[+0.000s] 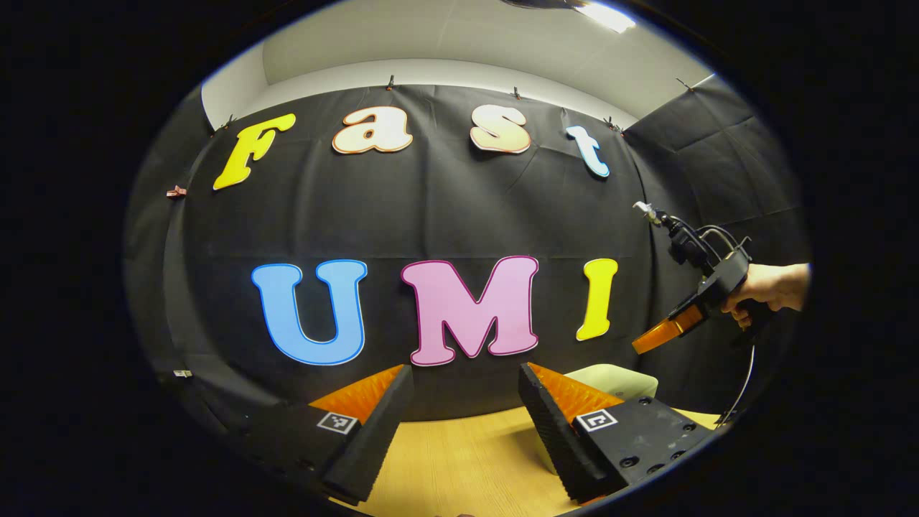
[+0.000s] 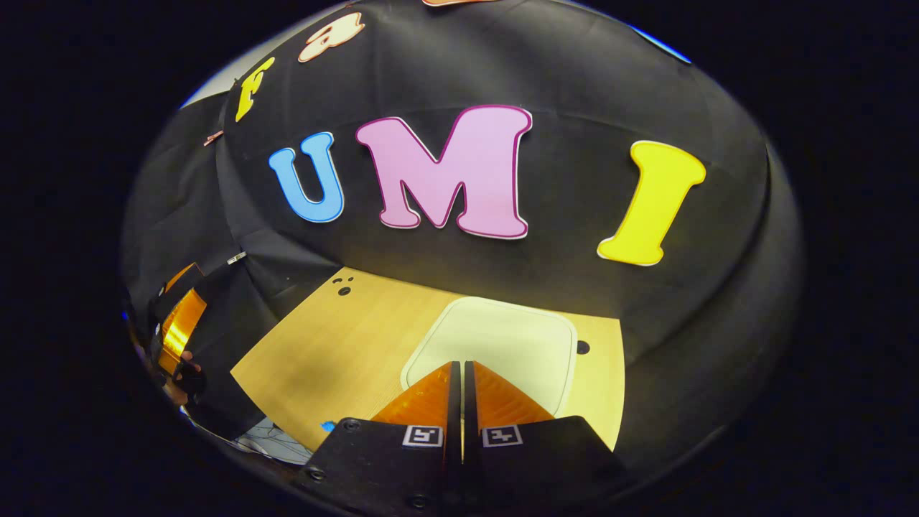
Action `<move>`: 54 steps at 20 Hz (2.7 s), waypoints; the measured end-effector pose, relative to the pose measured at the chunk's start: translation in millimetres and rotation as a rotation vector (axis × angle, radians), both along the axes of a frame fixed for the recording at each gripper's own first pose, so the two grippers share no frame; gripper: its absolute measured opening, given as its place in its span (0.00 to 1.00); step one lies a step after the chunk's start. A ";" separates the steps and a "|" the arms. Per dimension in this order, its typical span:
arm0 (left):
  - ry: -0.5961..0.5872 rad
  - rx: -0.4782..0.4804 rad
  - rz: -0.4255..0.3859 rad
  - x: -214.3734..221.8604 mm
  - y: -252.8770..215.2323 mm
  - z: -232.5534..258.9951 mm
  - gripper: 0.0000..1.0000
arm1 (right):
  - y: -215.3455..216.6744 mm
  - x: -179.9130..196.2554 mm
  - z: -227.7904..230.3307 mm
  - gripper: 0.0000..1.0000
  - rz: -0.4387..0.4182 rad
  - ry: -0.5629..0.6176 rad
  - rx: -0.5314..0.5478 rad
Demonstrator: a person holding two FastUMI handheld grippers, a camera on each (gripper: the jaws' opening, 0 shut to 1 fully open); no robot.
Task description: Press the lid of the desktop garbage bin to open it, pick up the crumpled paper on the desktop and throw it into the bin, then pick up the pop can on the desktop and drop it into the bin, and finally close the garbage bin lid.
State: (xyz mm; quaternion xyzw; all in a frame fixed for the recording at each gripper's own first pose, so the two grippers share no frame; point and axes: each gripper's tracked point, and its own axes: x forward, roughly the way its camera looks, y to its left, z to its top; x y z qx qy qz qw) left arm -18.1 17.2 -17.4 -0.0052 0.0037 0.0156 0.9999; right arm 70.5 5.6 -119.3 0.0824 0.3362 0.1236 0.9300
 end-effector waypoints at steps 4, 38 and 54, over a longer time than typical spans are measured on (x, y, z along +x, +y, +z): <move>0.009 0.000 0.000 -0.6 0.1 -5.3 0.95 | 6.9 -0.2 -24.3 0.05 0.063 0.116 -0.007; 0.016 0.013 -0.022 3.7 -2.4 -19.7 0.95 | -1.9 14.3 -86.7 0.05 0.242 0.425 -0.113; 0.009 0.047 -0.050 -1.8 -18.3 -8.0 0.95 | -26.5 48.2 22.1 0.05 -0.012 -0.153 0.035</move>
